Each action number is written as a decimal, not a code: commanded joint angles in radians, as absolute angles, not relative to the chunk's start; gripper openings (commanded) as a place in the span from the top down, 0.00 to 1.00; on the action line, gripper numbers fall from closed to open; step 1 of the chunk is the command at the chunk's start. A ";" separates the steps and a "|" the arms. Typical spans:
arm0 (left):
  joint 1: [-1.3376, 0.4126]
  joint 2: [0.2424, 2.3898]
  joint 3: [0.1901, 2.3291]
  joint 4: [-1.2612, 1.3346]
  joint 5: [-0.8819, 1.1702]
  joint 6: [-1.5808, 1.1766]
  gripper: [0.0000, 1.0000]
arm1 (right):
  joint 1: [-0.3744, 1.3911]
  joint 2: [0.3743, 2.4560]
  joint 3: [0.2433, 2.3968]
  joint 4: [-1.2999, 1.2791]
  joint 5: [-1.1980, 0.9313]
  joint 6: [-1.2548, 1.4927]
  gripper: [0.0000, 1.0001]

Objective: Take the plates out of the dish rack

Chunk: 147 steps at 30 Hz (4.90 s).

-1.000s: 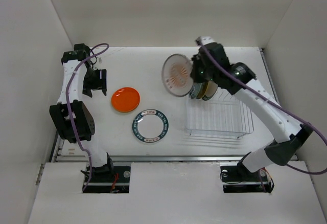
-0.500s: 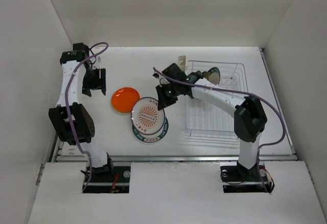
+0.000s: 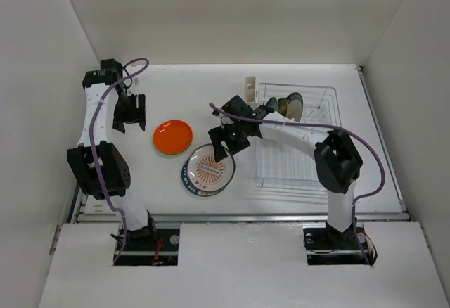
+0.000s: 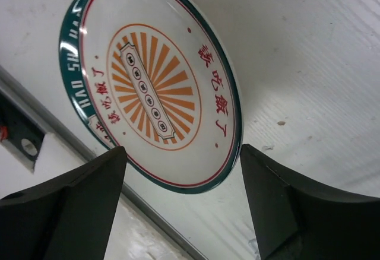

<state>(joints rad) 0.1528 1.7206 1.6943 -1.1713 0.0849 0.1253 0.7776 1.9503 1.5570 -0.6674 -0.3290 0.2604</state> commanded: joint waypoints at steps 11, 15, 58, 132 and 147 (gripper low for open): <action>0.161 1.675 1.704 -1.197 0.075 0.121 0.38 | 0.822 1.967 1.617 -0.700 -0.199 0.251 0.16; 0.161 1.675 1.704 -1.197 0.075 0.121 0.38 | 0.822 1.985 1.626 -0.678 -0.144 0.261 0.16; 0.161 1.657 1.687 -1.187 0.066 0.121 0.38 | 0.835 1.734 1.812 -0.840 0.424 0.439 0.08; 0.161 1.644 1.681 -1.197 0.014 0.112 0.37 | 0.805 2.011 1.673 -0.662 -0.404 0.253 0.61; 0.161 1.654 1.681 -1.197 0.014 0.112 0.37 | 0.913 2.118 1.766 -0.778 -0.009 0.264 0.17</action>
<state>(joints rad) 0.1528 1.6863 1.6840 -1.1728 0.0219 0.1211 0.8879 2.0922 1.7134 -0.7570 -0.0788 0.2584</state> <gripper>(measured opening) 0.633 0.832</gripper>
